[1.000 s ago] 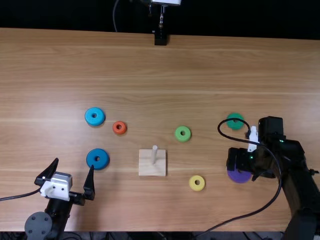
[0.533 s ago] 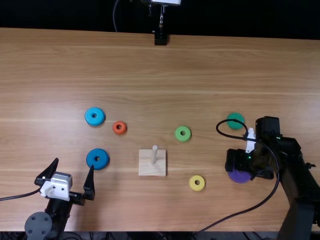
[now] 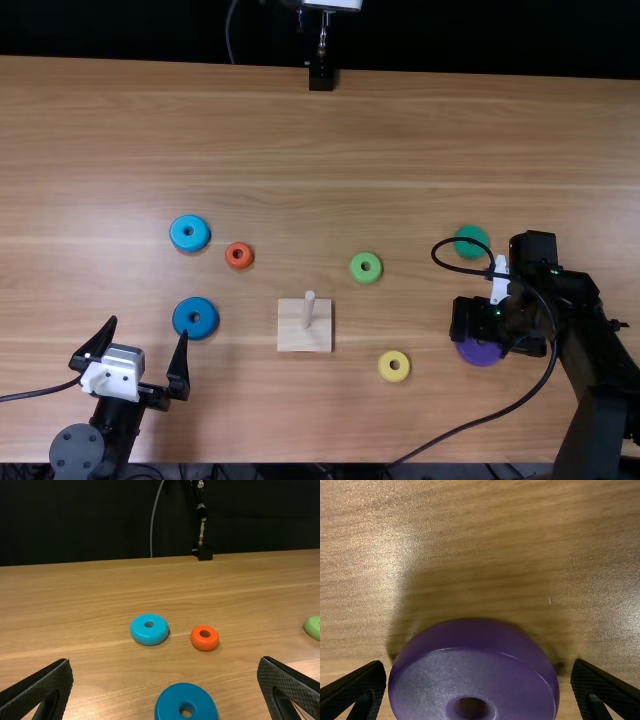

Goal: Build the Hanoi tower: stack the rings onto the peg from bottom to top in this color order: purple, dark blue, light blue, dark green, light green, yellow, orange.

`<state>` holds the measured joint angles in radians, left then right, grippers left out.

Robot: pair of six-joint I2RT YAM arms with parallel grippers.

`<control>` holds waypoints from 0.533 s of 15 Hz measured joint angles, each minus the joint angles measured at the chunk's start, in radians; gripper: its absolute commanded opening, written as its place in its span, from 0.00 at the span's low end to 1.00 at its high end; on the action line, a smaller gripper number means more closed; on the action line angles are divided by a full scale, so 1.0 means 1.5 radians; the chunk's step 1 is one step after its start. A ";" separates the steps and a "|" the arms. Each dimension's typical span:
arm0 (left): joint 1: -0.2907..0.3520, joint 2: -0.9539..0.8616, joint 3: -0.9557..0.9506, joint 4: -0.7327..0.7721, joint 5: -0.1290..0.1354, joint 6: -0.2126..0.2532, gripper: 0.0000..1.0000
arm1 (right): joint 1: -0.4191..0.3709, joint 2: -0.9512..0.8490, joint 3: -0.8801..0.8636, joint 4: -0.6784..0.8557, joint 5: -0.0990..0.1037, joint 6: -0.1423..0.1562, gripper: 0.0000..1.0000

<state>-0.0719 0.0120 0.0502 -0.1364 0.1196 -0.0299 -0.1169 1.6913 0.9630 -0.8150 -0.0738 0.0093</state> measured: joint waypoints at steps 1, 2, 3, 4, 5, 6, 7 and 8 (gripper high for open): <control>0.000 0.000 0.000 0.000 0.000 0.000 1.00 | 0.000 0.000 0.000 0.000 0.000 0.000 0.45; 0.000 0.000 0.000 0.000 0.000 0.000 1.00 | 0.000 0.000 0.000 0.001 -0.001 0.000 0.01; 0.000 0.000 0.000 0.000 0.000 0.000 1.00 | 0.000 0.000 0.000 0.000 -0.003 -0.001 0.00; 0.000 0.000 0.000 0.000 0.000 0.000 1.00 | 0.000 0.000 0.004 -0.002 -0.003 -0.001 0.00; 0.000 0.000 0.000 0.000 0.000 0.000 1.00 | 0.000 0.000 0.009 0.000 -0.003 -0.002 0.00; 0.000 0.000 0.000 0.000 0.000 0.000 1.00 | 0.000 0.000 0.011 -0.001 -0.003 -0.002 0.00; 0.000 0.000 0.000 0.000 0.000 0.000 1.00 | 0.000 0.000 0.014 -0.005 -0.003 -0.002 0.00; 0.000 0.000 0.000 0.000 0.000 0.000 1.00 | 0.000 0.003 0.028 -0.017 -0.003 -0.002 0.00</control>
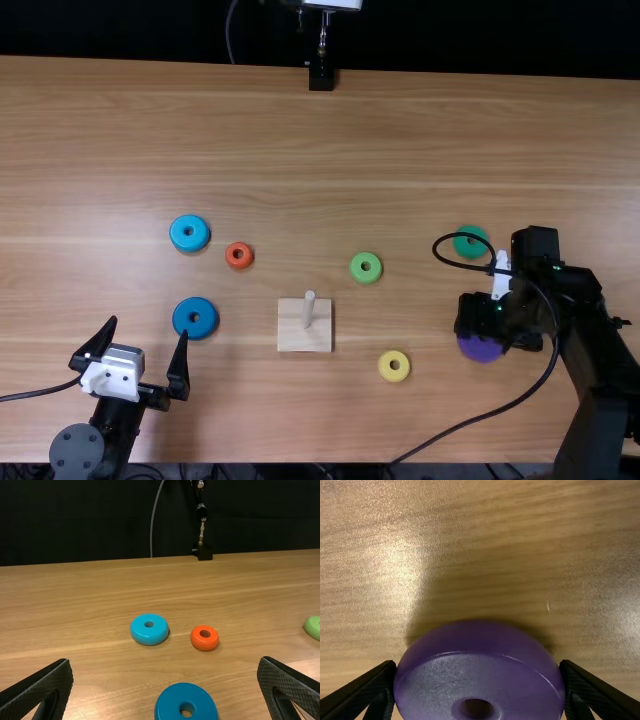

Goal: Build the Hanoi tower: stack the rings onto the peg from bottom to top in this color order: purple, dark blue, light blue, dark green, light green, yellow, orange.

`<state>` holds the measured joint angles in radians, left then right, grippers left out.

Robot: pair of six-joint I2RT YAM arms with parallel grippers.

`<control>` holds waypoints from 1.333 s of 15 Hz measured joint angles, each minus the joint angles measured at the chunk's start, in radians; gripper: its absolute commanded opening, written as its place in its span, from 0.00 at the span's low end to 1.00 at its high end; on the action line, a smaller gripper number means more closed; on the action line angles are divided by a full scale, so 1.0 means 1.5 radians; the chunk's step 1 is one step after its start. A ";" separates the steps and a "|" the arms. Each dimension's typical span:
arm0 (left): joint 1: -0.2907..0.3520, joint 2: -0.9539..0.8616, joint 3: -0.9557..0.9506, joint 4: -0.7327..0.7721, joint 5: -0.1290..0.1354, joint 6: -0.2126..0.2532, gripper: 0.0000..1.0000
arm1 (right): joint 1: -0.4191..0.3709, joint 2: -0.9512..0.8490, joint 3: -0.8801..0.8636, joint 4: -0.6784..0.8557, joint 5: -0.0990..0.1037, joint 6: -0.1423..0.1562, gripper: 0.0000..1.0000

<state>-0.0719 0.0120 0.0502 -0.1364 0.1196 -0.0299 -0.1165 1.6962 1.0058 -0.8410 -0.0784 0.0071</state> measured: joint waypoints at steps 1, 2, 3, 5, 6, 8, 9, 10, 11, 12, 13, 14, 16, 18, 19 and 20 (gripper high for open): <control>0.000 0.000 0.000 0.000 0.000 0.000 1.00 | 0.000 0.001 0.019 0.000 0.000 0.001 0.00; 0.000 0.000 0.000 0.000 0.000 0.000 1.00 | 0.001 0.001 0.043 -0.003 0.000 0.001 0.00; 0.000 0.000 0.000 0.000 0.000 0.000 1.00 | 0.010 0.002 0.076 -0.030 0.001 0.001 0.00; 0.000 0.000 0.000 0.000 0.001 0.000 1.00 | 0.071 0.002 0.183 -0.143 0.002 0.001 0.00; 0.000 0.000 0.000 0.000 0.000 0.000 1.00 | 0.105 0.002 0.235 -0.168 0.001 0.001 0.00; 0.000 0.000 0.000 0.000 0.000 0.000 1.00 | 0.175 0.002 0.337 -0.229 0.000 0.000 0.00; 0.000 0.000 0.000 0.000 0.000 0.000 1.00 | 0.209 0.002 0.379 -0.281 0.000 -0.001 0.00; 0.000 0.000 0.000 0.000 0.000 0.000 1.00 | 0.244 0.004 0.429 -0.338 0.000 -0.002 0.00; 0.000 0.000 0.000 0.000 0.000 0.000 1.00 | 0.289 0.004 0.491 -0.398 0.000 -0.004 0.00; 0.000 0.000 0.000 0.000 0.000 0.000 1.00 | 0.328 0.004 0.541 -0.445 0.000 -0.008 0.00; 0.000 0.000 0.000 0.000 0.000 0.000 1.00 | 0.371 0.004 0.585 -0.466 -0.001 -0.015 0.00; 0.000 0.000 0.000 0.000 0.000 0.000 1.00 | 0.399 0.009 0.611 -0.470 -0.003 -0.021 0.00; 0.000 0.000 0.000 0.000 0.000 0.000 1.00 | 0.439 0.056 0.669 -0.471 -0.005 -0.025 0.00; 0.000 0.000 0.000 0.000 0.000 0.000 1.00 | 0.458 0.099 0.698 -0.465 -0.005 -0.026 0.00; 0.000 0.000 0.000 0.000 0.000 0.000 1.00 | 0.462 0.104 0.708 -0.466 -0.005 -0.025 0.00; 0.000 0.000 0.000 0.000 0.000 0.000 1.00 | 0.463 0.104 0.724 -0.467 -0.005 -0.025 0.00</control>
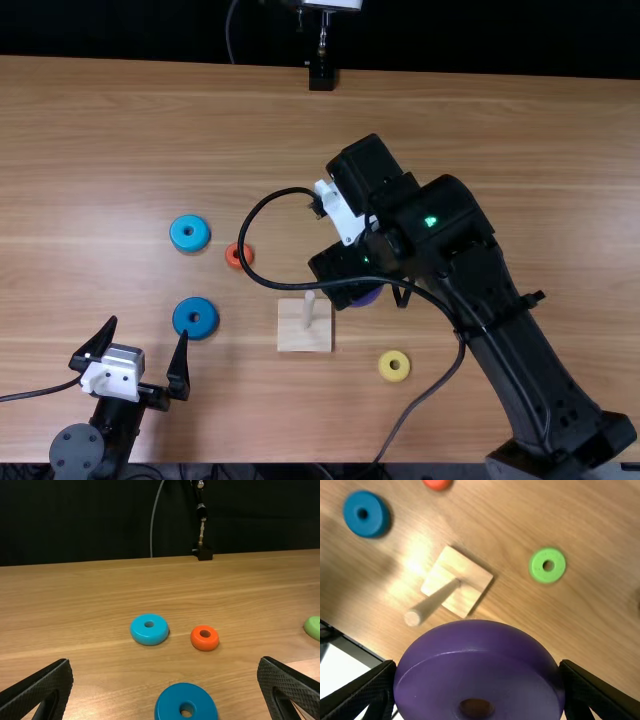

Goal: Build the Hanoi tower: stack the rings onto the peg from bottom to top in this color order: purple, dark blue, light blue, dark green, light green, yellow, orange.

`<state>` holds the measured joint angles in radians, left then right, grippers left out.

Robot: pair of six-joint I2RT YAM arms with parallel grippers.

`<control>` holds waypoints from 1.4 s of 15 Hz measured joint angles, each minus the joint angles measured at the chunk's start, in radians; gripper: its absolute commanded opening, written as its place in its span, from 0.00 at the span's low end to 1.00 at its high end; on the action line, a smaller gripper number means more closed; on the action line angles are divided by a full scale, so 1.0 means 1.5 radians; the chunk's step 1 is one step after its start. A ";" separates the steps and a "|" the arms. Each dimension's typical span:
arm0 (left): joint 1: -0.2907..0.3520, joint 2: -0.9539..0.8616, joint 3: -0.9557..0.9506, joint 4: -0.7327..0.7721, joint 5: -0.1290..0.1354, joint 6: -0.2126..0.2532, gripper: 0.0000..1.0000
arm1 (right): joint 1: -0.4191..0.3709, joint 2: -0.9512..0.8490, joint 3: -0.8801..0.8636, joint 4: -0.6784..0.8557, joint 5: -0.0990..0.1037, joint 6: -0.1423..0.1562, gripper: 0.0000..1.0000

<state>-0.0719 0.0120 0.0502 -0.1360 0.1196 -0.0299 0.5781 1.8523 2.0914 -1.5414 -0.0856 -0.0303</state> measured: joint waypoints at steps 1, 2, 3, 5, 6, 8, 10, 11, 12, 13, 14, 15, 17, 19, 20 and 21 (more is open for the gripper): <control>0.000 0.000 0.000 0.000 0.000 0.000 1.00 | 0.000 0.003 0.021 0.000 0.000 0.001 0.00; 0.000 0.000 0.000 0.000 0.000 0.000 1.00 | 0.005 0.011 0.037 0.001 0.001 0.001 0.00; 0.000 0.000 0.000 0.000 0.000 0.000 1.00 | 0.016 0.021 0.037 0.000 0.002 0.001 0.00; 0.000 0.000 0.000 0.000 0.000 0.000 1.00 | 0.045 0.041 0.037 0.002 0.002 0.002 0.00; 0.000 0.000 0.000 0.000 0.000 0.000 1.00 | 0.055 0.047 0.038 0.003 0.002 0.002 0.00; 0.000 0.000 0.000 0.000 0.000 0.000 1.00 | 0.067 0.061 0.041 0.003 0.000 0.002 0.00; 0.000 0.000 0.000 0.000 0.000 0.000 1.00 | 0.068 0.067 0.042 0.005 0.000 0.002 0.00; 0.000 0.000 0.000 0.000 0.000 0.000 1.00 | 0.070 0.070 0.042 0.005 0.000 0.002 0.00; 0.000 0.000 0.000 0.000 0.000 0.000 1.00 | 0.073 0.076 0.043 0.005 0.001 0.002 0.00; 0.000 0.000 0.000 0.000 0.000 0.000 1.00 | 0.080 0.087 0.046 0.006 0.000 0.002 0.00; 0.000 0.000 0.000 0.000 0.000 0.000 1.00 | 0.086 0.095 0.046 0.006 0.000 0.003 0.00; 0.000 0.000 0.000 0.000 0.000 0.000 1.00 | 0.090 0.100 0.046 0.006 0.000 0.003 0.00; 0.000 0.000 0.000 0.000 0.000 0.000 1.00 | 0.090 0.100 0.046 0.006 0.000 0.003 0.00; 0.000 0.000 0.000 0.000 0.000 0.000 1.00 | 0.090 0.101 0.046 0.005 0.000 0.002 0.00; 0.000 0.000 0.000 -0.001 0.000 0.000 1.00 | 0.090 0.101 0.046 0.005 0.000 0.003 0.00; 0.000 0.000 0.000 -0.001 0.000 0.000 1.00 | 0.090 0.101 0.046 0.005 0.000 0.002 0.00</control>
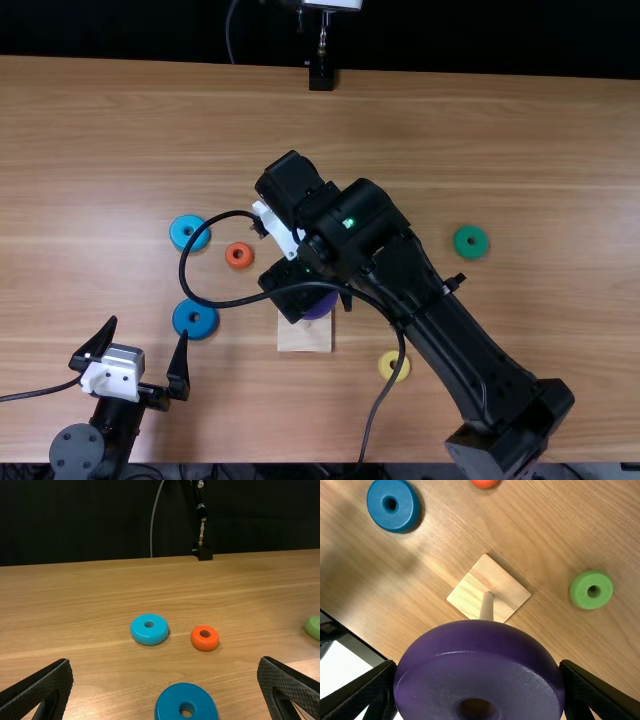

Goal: Build the Hanoi tower: stack the rings onto the peg from bottom to top in this color order: purple, dark blue, light blue, dark green, light green, yellow, orange.

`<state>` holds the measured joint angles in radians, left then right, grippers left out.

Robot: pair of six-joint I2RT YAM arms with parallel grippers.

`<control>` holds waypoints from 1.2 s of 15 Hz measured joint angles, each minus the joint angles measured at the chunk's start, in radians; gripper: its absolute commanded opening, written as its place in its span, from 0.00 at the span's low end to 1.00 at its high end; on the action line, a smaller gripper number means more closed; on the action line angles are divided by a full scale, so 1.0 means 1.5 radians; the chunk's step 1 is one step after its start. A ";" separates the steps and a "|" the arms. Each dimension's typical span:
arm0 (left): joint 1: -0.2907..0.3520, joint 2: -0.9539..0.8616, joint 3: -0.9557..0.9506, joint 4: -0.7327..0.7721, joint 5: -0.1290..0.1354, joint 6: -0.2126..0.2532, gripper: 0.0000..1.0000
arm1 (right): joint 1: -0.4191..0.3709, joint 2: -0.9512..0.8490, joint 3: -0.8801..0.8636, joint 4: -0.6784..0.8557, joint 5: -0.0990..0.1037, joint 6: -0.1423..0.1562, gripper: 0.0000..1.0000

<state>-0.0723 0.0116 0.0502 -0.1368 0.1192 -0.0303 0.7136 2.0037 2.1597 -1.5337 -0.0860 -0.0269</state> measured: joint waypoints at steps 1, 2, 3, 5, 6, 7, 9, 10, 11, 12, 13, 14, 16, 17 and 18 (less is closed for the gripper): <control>0.000 0.000 0.000 0.001 0.000 0.000 1.00 | 0.000 0.000 0.000 0.000 0.000 0.000 0.00; 0.000 0.000 0.000 0.001 0.001 0.000 1.00 | 0.000 0.000 0.000 0.000 0.000 0.000 0.00; 0.000 0.000 0.000 0.000 0.000 0.001 1.00 | 0.000 0.000 0.000 -0.002 0.000 0.000 0.00; 0.000 0.000 0.000 0.001 0.000 0.001 1.00 | 0.000 0.000 0.000 -0.006 0.000 0.000 0.00; 0.000 0.000 0.000 0.001 0.000 0.000 1.00 | 0.000 0.000 0.000 -0.006 0.000 0.000 0.00; 0.000 0.000 0.000 0.001 0.000 0.000 1.00 | 0.000 0.001 0.000 -0.007 0.000 0.000 0.00; 0.000 0.000 0.000 0.000 0.000 0.000 1.00 | 0.000 0.006 0.000 -0.007 0.000 0.000 0.00; 0.000 0.000 0.000 0.001 0.000 0.000 1.00 | 0.000 0.009 0.000 -0.007 0.000 0.000 0.00; 0.000 0.000 0.000 0.000 0.001 0.000 1.00 | 0.000 0.009 -0.003 -0.007 0.001 0.000 0.00; 0.000 0.000 0.000 0.001 0.001 0.000 1.00 | 0.000 0.009 -0.008 -0.007 0.000 0.000 0.00; 0.000 0.000 0.000 0.000 0.000 0.000 1.00 | 0.000 0.009 -0.014 -0.007 0.000 0.000 0.00; 0.000 0.000 0.000 0.000 0.000 0.000 1.00 | 0.000 0.009 -0.019 -0.007 0.001 0.000 0.00; 0.000 0.000 0.000 0.000 0.000 0.000 1.00 | 0.000 0.010 -0.019 -0.007 0.001 0.000 0.12; 0.000 0.000 0.000 0.000 0.000 0.000 1.00 | 0.000 0.010 -0.019 -0.006 0.001 0.000 0.82; 0.000 0.000 0.000 0.001 0.000 0.001 1.00 | 0.000 0.010 -0.019 -0.007 0.001 0.000 1.00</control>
<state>-0.0719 0.0116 0.0502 -0.1356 0.1196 -0.0296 0.7136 2.0186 2.1311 -1.5444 -0.0853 -0.0273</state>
